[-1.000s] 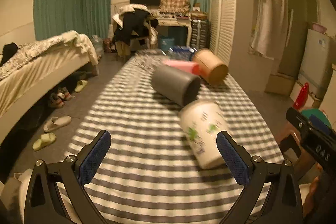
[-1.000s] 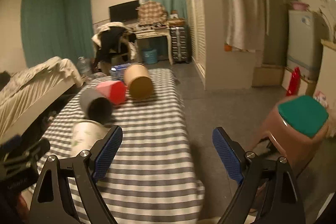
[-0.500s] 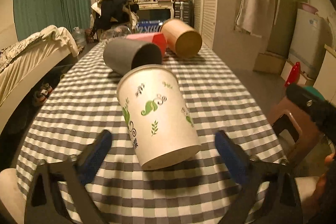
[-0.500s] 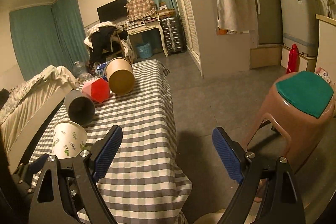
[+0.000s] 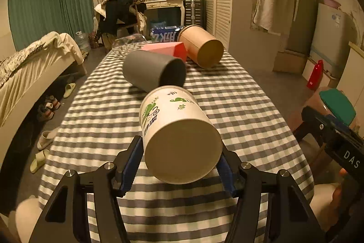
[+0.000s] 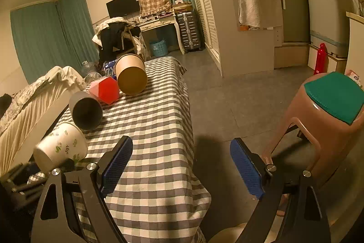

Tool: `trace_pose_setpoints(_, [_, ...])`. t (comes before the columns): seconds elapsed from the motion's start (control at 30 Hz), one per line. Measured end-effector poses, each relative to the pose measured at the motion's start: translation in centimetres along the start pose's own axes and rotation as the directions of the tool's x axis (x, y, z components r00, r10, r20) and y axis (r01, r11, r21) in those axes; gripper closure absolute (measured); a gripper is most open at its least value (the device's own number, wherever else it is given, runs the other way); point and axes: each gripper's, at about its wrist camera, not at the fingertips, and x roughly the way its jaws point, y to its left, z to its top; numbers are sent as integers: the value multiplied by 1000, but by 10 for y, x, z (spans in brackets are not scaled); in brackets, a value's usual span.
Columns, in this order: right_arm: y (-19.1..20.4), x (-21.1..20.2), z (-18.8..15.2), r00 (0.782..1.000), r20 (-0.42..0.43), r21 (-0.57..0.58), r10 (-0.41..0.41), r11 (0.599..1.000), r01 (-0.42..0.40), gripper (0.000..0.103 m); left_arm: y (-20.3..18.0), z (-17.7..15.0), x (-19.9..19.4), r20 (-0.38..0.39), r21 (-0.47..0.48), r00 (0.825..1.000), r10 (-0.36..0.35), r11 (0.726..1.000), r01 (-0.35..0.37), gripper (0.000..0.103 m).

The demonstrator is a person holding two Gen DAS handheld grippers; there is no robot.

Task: Flip cup upside down
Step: 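Grasp the white cup with the left gripper and stand it upright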

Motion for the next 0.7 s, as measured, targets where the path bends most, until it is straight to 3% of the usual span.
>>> trace_pose_setpoints(0.27, [1,1,-2,1000,-8,-6,-4,1000,4,15,18,10,2,-31,-44,1000,-4,999,2,41])
trace_pose_setpoints(0.47, [2,4,-1,1000,-15,-5,-5,1000,5,15,25,22,-14,-27,-12,999,-35,999,35,42])
trace_pose_setpoints(0.57, [3,5,-1,1000,-17,-10,-3,1000,3,15,24,19,-8,-35,7,999,-11,1000,11,42])
trace_pose_setpoints(0.7, [5,5,-2,1000,-17,-19,-3,1000,3,15,29,9,5,-69,-28,997,-31,999,29,42])
